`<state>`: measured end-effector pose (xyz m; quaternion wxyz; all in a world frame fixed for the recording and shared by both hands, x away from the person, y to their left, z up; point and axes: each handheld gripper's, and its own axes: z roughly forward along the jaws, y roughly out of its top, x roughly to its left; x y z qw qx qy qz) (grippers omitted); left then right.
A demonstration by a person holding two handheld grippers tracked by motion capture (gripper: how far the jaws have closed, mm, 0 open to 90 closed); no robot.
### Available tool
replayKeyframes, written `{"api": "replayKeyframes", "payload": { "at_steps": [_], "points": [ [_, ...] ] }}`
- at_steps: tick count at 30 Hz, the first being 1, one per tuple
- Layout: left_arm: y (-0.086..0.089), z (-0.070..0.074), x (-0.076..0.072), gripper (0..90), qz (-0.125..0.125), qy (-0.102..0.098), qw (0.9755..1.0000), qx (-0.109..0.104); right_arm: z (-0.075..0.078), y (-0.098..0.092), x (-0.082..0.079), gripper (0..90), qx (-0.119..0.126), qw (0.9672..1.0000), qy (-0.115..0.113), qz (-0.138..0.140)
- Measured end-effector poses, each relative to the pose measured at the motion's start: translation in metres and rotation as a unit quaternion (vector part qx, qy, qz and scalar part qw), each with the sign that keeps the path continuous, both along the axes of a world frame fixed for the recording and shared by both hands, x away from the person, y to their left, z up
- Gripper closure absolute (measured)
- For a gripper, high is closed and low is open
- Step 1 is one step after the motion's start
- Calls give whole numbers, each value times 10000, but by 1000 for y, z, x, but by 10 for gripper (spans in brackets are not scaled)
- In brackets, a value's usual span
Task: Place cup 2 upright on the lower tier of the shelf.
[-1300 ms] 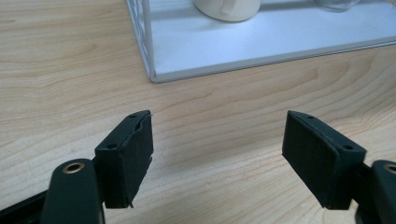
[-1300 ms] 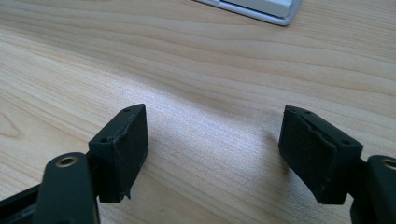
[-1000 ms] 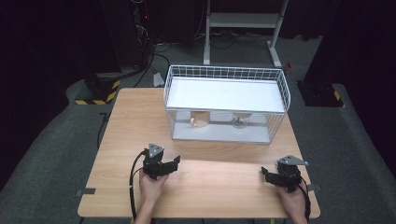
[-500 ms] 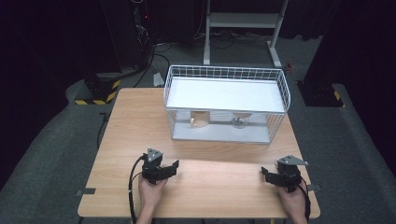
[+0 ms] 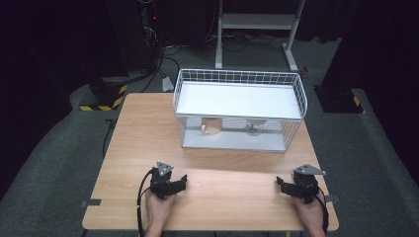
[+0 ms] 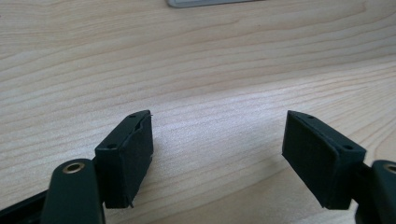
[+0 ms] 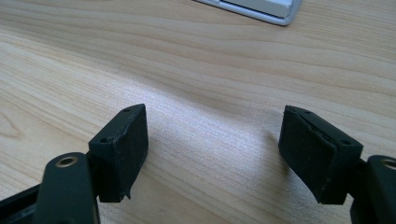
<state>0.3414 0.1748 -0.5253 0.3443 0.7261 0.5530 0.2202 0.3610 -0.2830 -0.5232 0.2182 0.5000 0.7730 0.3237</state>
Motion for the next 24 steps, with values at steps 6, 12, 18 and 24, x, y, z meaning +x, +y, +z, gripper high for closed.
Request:
{"api": "replayKeyframes", "payload": {
  "at_steps": [6, 12, 18, 24],
  "points": [
    [-5, -2, -1, 245, 48, -79, 9994, 323, 0, 0, 0, 242, 1, 10000, -1, 0],
    [-6, -3, 0, 223, 35, -76, 9994, 336, 0, 0, 0, 242, 0, 10000, -1, 0],
    [-6, -3, 0, 216, 50, -72, 9994, 326, 0, 0, 0, 242, 0, 10000, 0, 0],
    [-9, -3, 0, 214, 192, -54, 9993, 315, 0, 0, 0, 242, 0, 10000, 0, 0]
  ]
}}
